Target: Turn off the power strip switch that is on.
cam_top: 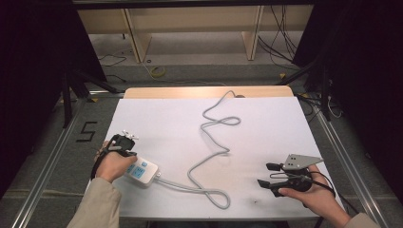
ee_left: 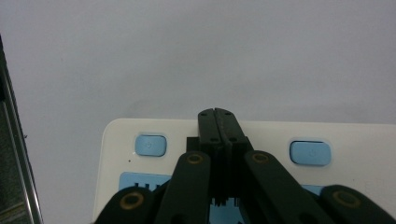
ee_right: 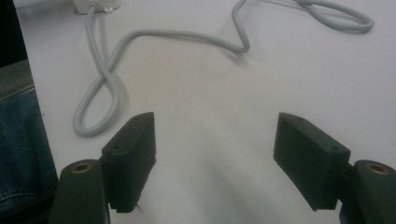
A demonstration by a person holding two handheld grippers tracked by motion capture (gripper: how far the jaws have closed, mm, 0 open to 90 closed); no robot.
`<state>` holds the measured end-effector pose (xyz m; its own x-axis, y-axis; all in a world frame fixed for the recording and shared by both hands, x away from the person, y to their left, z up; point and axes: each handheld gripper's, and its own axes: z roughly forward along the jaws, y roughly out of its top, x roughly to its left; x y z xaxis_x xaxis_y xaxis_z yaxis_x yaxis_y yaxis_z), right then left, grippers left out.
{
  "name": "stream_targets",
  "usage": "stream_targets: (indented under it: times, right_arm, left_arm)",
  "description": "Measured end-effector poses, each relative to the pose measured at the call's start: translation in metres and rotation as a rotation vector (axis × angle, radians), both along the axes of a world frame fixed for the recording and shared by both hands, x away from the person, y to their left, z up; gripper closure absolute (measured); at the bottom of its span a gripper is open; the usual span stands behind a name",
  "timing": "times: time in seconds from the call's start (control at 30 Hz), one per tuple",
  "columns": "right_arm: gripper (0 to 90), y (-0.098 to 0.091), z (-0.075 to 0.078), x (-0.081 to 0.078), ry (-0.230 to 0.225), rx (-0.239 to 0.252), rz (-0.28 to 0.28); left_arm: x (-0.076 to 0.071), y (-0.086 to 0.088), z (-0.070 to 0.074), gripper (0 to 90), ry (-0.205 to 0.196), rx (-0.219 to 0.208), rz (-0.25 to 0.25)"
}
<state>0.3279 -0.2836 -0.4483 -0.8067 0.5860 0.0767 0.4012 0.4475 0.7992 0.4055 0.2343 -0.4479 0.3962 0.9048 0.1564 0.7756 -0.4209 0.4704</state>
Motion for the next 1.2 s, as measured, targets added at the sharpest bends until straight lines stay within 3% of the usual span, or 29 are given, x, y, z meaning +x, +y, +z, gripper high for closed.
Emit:
stream_targets:
  times: [0.17, 0.27, 1.2]
  right_arm:
    - [30.1, 0.0, 0.0001, 0.0002, -0.001, 0.0, 0.001]
    - [30.1, -0.0002, 0.0001, 0.0004, -0.002, 0.0, -0.001]
    - [30.1, -0.0009, 0.0005, 0.0005, -0.006, -0.001, 0.0]
  left_arm:
    - [0.0, -0.0031, 0.0, 90.0, -0.005, 0.028, -0.01]
    - [0.0001, -0.0018, -0.0001, 90.0, -0.005, 0.012, -0.003]
    - [0.0002, 0.0009, 0.0005, 90.0, -0.001, -0.006, -0.006]
